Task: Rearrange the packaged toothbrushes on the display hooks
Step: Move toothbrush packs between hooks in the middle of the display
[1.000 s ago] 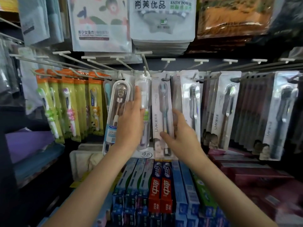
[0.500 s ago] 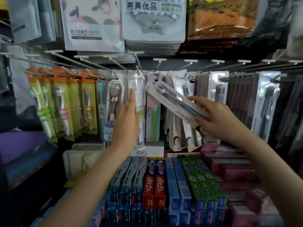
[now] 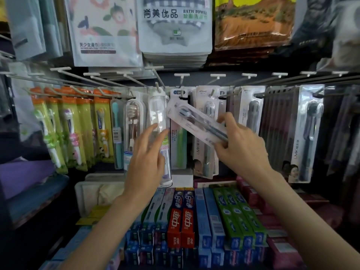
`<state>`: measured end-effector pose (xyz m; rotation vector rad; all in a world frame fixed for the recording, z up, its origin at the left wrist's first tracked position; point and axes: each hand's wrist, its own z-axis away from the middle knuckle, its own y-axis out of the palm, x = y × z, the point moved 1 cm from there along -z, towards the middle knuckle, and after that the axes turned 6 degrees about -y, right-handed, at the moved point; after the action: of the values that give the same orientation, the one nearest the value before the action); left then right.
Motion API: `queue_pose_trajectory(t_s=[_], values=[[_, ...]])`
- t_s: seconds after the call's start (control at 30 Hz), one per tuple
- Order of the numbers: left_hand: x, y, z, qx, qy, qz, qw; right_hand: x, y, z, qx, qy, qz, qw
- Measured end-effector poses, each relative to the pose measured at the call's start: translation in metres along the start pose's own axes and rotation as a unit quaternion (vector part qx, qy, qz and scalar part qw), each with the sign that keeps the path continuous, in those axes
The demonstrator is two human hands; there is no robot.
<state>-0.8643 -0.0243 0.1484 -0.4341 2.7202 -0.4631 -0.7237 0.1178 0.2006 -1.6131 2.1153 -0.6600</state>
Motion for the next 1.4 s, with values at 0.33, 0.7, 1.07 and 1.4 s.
queue_pose_trajectory(t_s=[0.33, 0.7, 1.07, 1.4], values=[[-0.018, 0.015, -0.005, 0.000, 0.029, -0.001, 1.000, -0.055, 0.008, 0.041, 0.044, 0.142, -0.506, 0.850], [-0.067, 0.054, -0.021, 0.038, -0.006, 0.102, 0.994, -0.107, 0.011, 0.075, 0.019, 0.206, -0.464, 0.861], [-0.072, 0.067, -0.038, 0.104, -0.181, 0.249, 0.946, -0.118, -0.006, 0.059, -0.119, 0.186, -0.286, 0.932], [-0.061, 0.059, -0.029, 0.096, -0.146, 0.170, 0.970, -0.103, 0.012, 0.059, -0.066, 0.219, -0.193, 0.954]])
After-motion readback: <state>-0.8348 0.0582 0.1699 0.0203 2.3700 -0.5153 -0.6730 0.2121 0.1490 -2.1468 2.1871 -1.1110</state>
